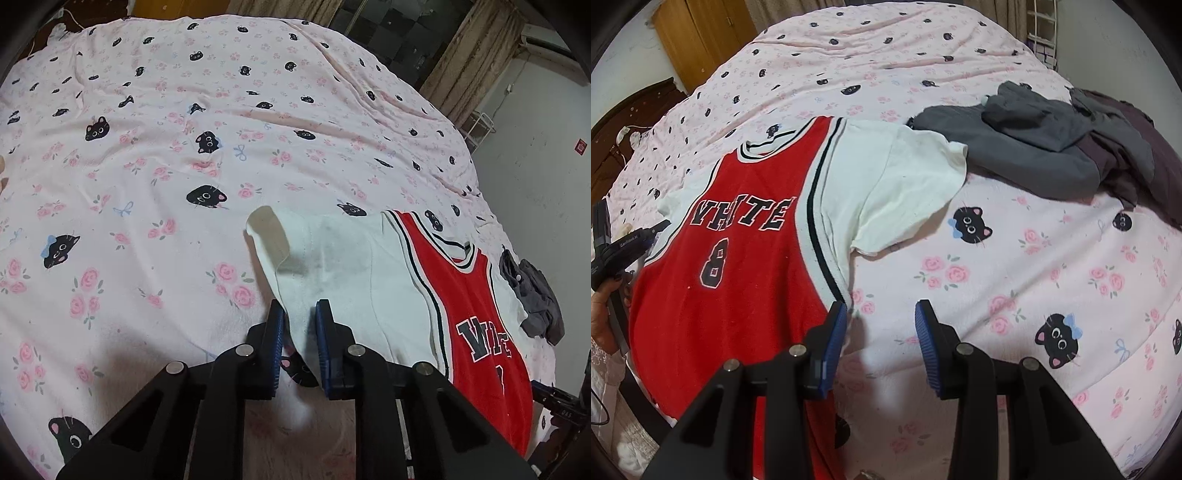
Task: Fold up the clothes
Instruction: 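Grasp the white sleeve with the left gripper, then fold the white sleeve over the jersey body with the left gripper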
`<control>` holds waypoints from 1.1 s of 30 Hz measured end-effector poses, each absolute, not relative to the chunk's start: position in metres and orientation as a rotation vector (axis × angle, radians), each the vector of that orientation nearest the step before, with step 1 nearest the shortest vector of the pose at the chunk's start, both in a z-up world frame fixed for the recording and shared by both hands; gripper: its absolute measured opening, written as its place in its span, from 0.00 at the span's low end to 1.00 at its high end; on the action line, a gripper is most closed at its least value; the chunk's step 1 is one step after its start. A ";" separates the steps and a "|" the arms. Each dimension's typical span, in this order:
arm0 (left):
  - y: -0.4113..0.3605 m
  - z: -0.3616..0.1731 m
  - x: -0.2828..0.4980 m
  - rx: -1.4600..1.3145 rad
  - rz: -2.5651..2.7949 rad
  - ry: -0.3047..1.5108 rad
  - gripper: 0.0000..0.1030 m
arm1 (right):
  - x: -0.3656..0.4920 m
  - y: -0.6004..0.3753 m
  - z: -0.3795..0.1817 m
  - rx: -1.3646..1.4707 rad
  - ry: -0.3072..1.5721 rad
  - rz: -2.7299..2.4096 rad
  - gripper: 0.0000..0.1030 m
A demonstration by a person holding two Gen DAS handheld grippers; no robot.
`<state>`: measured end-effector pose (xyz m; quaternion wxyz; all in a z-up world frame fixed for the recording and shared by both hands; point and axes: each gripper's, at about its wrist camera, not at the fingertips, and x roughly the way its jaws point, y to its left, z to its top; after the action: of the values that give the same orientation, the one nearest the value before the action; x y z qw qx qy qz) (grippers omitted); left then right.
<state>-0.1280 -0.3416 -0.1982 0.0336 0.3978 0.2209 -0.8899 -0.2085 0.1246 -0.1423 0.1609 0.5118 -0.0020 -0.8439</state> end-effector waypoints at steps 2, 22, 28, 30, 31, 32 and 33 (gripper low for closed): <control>-0.341 -0.197 -0.128 1.209 -2.749 0.676 0.08 | -0.208 0.124 -0.144 1.466 -0.002 -2.409 0.39; -0.305 -0.136 -0.122 1.015 -2.903 0.549 0.05 | -0.217 0.138 -0.154 1.453 -0.139 -2.379 0.39; -0.272 -0.125 -0.139 1.076 -2.938 0.435 0.05 | -0.218 0.140 -0.156 1.437 -0.156 -2.374 0.39; -0.260 -0.127 -0.146 1.109 -2.944 0.423 0.05 | -0.218 0.141 -0.157 1.434 -0.164 -2.369 0.39; -0.254 -0.127 -0.148 1.121 -2.948 0.410 0.05 | -0.218 0.142 -0.157 1.432 -0.169 -2.366 0.39; -0.247 -0.128 -0.149 1.135 -2.950 0.394 0.05 | -0.218 0.143 -0.158 1.430 -0.175 -2.362 0.39; -0.239 -0.128 -0.152 1.153 -2.952 0.375 0.05 | -0.218 0.144 -0.158 1.427 -0.181 -2.359 0.39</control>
<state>-0.1516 -0.2386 -0.1283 -0.0250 0.3610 0.1175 -0.9248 -0.2184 0.1435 -0.1577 0.1883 0.5074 -0.0642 -0.8384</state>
